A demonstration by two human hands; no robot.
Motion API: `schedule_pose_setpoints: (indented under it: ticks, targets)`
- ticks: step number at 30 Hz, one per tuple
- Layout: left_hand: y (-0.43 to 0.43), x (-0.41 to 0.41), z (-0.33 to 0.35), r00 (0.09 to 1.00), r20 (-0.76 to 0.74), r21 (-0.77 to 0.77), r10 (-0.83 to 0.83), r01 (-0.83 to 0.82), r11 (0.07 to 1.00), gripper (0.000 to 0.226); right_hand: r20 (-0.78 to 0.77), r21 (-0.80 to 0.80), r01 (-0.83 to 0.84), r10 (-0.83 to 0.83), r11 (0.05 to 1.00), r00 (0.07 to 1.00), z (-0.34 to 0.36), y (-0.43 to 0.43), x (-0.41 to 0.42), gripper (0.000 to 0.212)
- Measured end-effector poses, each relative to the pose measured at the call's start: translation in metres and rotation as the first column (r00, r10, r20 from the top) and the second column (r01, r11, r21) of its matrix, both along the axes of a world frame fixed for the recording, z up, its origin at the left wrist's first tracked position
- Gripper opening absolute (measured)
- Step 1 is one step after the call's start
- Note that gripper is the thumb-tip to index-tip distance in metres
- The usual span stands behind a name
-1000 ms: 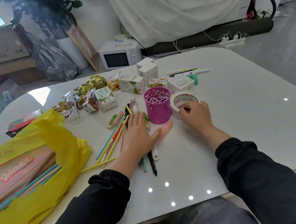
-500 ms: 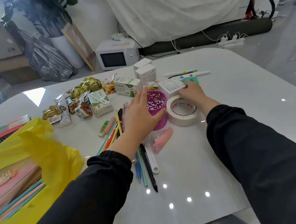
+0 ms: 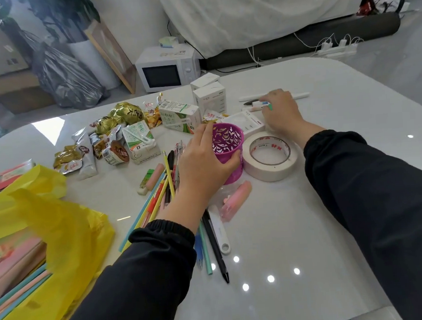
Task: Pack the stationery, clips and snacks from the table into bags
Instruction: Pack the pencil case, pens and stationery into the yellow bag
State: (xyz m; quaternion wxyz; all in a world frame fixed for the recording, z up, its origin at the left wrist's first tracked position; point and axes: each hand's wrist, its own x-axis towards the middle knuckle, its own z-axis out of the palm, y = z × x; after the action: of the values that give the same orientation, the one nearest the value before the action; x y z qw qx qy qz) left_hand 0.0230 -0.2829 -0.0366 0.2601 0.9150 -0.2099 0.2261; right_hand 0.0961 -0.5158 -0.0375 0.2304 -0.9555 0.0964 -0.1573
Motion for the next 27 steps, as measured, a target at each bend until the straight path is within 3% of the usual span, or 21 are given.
schedule_pose_setpoints:
  ticks: [4,11,16,27]
  targets:
    - [-0.001,0.002,-0.002,0.999,0.04,-0.017,0.007,-0.007,1.0,0.082,-0.211,-0.211,0.02,-0.066,0.977,0.975,-0.008,-0.014,0.025,0.052]
    - [-0.001,0.002,-0.003,0.999,0.05,-0.003,0.01,-0.01,1.0,0.082,-0.378,-0.312,-0.038,-0.087,0.949,0.922,-0.017,-0.037,0.06,0.062]
    - [-0.002,0.003,-0.005,0.997,0.071,-0.007,0.012,-0.012,1.0,0.081,-0.4,-0.361,-0.101,-0.056,0.927,0.915,-0.017,-0.042,0.061,0.052]
    - [-0.004,0.002,-0.002,0.999,0.038,0.011,0.031,-0.032,0.999,0.085,-0.378,-0.389,0.007,-0.166,0.921,0.911,-0.015,-0.047,0.023,0.051]
